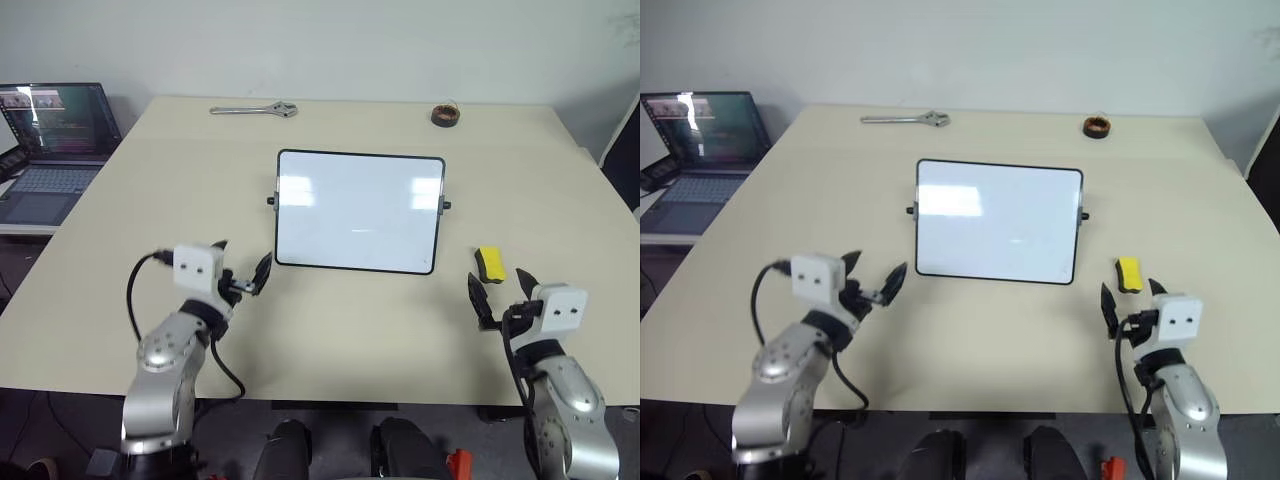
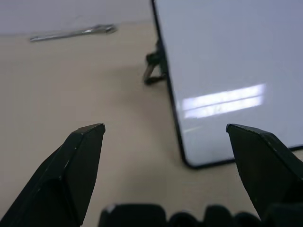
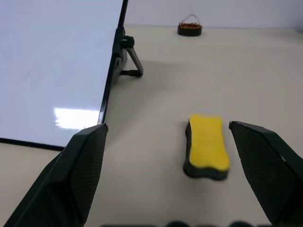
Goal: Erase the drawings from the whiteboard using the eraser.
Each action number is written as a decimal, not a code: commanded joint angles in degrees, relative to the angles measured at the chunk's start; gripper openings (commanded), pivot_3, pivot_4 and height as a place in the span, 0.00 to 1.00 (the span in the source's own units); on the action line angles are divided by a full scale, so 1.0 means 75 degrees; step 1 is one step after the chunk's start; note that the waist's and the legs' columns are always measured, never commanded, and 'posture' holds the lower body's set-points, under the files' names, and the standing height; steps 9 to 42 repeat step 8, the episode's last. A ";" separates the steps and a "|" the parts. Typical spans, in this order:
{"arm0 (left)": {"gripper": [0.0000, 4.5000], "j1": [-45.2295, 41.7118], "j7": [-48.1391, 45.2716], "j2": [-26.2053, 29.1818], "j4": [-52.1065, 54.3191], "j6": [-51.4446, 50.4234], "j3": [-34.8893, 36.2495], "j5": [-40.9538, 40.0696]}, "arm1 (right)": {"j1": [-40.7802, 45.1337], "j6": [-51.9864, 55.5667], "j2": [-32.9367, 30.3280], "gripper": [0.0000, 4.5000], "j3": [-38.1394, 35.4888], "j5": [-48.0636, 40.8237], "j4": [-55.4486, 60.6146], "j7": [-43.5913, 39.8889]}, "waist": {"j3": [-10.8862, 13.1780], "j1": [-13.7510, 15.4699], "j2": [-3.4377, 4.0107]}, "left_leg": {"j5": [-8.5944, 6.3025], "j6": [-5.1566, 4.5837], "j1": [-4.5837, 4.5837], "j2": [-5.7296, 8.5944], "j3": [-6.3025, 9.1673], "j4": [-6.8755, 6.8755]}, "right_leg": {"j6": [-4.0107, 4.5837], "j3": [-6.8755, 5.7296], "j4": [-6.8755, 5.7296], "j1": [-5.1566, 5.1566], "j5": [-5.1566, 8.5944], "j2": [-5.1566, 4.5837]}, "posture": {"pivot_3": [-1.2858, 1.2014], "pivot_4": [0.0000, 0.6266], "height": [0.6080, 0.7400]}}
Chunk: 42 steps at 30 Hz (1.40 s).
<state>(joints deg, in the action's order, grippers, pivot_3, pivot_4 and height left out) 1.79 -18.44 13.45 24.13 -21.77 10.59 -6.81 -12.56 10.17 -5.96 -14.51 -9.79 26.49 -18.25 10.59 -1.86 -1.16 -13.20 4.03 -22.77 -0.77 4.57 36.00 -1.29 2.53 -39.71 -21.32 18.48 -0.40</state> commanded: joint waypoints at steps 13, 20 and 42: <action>1.00 0.0718 0.1613 -0.0595 -0.0408 0.1096 0.0741 0.0358 | -0.0299 -0.0215 -0.0299 0.99 0.0055 -0.0219 0.0237 0.0279 | -0.0005 0.0019 -0.0005 | 0.0003 0.0001 0.0023 0.0003 -0.0002 0.0002 | -0.0030 -0.0001 -0.0008 0.0016 0.0019 0.0022 | 0.52 0.24 1.00; 1.00 0.0718 0.1613 -0.0595 -0.0408 0.1096 0.0741 0.0358 | -0.0299 -0.0215 -0.0299 0.99 0.0055 -0.0219 0.0237 0.0279 | -0.0005 0.0019 -0.0005 | 0.0003 0.0001 0.0023 0.0003 -0.0002 0.0002 | -0.0030 -0.0001 -0.0008 0.0016 0.0019 0.0022 | 0.52 0.24 1.00; 1.00 0.0718 0.1613 -0.0595 -0.0408 0.1096 0.0741 0.0358 | -0.0299 -0.0215 -0.0299 0.99 0.0055 -0.0219 0.0237 0.0279 | -0.0005 0.0019 -0.0005 | 0.0003 0.0001 0.0023 0.0003 -0.0002 0.0002 | -0.0030 -0.0001 -0.0008 0.0016 0.0019 0.0022 | 0.52 0.24 1.00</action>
